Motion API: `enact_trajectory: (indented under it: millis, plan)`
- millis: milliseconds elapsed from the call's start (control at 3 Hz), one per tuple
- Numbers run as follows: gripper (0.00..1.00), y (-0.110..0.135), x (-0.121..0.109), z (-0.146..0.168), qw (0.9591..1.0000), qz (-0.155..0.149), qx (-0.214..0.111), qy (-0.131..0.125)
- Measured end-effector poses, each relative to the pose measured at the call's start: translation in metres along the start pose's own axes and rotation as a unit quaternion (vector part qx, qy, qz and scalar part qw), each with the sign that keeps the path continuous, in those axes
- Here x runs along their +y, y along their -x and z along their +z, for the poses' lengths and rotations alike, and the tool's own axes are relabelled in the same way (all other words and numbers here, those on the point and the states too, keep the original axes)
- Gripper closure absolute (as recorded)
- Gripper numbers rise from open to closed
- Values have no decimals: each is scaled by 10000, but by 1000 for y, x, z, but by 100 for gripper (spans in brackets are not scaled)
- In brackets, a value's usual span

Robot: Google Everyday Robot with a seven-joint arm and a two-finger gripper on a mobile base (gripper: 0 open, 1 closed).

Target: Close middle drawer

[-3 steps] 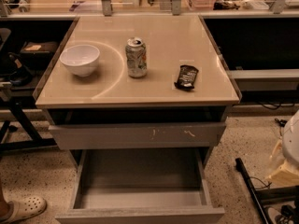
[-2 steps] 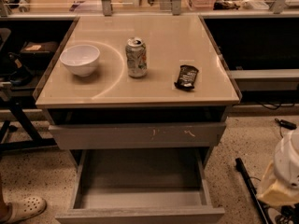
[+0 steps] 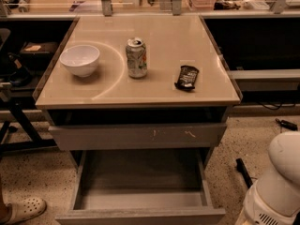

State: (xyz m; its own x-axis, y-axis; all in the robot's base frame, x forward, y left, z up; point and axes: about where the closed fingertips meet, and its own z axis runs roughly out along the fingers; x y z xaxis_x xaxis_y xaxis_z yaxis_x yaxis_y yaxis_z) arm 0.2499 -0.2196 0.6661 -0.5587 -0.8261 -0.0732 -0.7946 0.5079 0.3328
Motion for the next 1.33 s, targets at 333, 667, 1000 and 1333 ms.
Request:
enact_trajectory:
  millis: [333, 667, 1000, 1333]
  plan:
    - [100, -8, 8, 45, 9987, 121, -74, 493]
    - [100, -8, 8, 45, 9987, 121, -74, 493]
    - [100, 1, 12, 79, 9961, 238, -406, 751]
    - [100, 18, 13, 126, 9890, 480, -880, 1092]
